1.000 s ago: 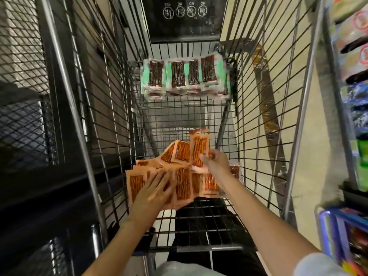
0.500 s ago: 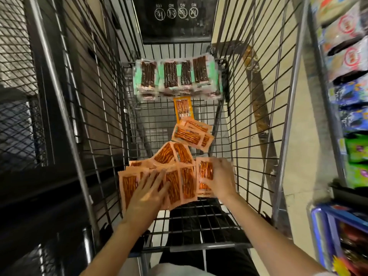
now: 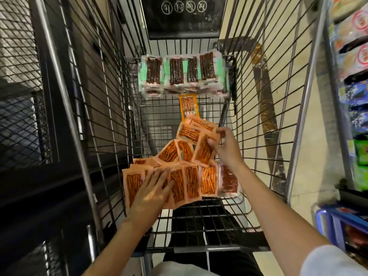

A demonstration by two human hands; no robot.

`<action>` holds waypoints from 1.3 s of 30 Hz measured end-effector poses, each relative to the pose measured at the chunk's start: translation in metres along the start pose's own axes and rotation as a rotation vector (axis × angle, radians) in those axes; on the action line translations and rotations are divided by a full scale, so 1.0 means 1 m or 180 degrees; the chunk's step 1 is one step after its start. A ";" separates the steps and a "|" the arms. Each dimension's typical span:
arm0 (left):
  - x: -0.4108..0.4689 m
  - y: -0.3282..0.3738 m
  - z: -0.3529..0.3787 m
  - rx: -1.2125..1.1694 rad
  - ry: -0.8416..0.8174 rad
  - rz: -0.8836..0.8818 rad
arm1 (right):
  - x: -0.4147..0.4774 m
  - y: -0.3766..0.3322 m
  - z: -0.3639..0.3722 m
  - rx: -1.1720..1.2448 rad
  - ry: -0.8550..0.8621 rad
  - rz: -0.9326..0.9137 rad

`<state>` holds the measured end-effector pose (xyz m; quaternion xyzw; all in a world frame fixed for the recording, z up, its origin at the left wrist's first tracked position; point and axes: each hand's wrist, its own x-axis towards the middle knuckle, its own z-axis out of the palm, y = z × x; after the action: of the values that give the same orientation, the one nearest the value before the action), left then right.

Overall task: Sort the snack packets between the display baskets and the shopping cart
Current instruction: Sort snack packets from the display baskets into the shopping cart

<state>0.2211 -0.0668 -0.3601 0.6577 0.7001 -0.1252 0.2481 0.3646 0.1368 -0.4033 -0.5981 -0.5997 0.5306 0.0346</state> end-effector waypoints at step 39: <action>0.003 0.002 -0.005 -0.0109 0.0208 0.0022 | -0.078 0.027 0.073 -0.1270 -0.0885 0.0810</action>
<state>0.2225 -0.0615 -0.3568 0.6595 0.7076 -0.0908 0.2368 0.3556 0.0271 -0.4074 -0.5850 -0.6114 0.4790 -0.2336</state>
